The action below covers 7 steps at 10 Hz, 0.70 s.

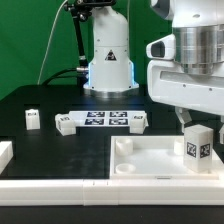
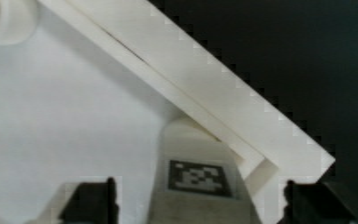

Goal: Assemble one leg

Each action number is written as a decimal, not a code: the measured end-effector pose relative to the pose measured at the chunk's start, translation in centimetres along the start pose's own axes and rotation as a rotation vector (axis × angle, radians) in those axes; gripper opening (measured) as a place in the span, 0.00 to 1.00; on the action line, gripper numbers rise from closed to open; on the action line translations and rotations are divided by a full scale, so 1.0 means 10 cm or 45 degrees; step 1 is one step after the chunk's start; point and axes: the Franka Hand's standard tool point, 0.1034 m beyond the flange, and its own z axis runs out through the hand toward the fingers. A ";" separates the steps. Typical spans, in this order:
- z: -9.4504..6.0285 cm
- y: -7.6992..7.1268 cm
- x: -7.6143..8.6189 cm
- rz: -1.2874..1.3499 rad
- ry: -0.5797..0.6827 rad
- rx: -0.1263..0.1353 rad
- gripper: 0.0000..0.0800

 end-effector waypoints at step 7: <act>0.03 -0.01 0.05 -1.023 0.053 -0.067 0.81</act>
Offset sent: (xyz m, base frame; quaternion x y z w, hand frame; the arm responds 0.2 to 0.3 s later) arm 0.0089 -0.0017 -0.0038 -0.0207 0.0447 -0.2721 0.9610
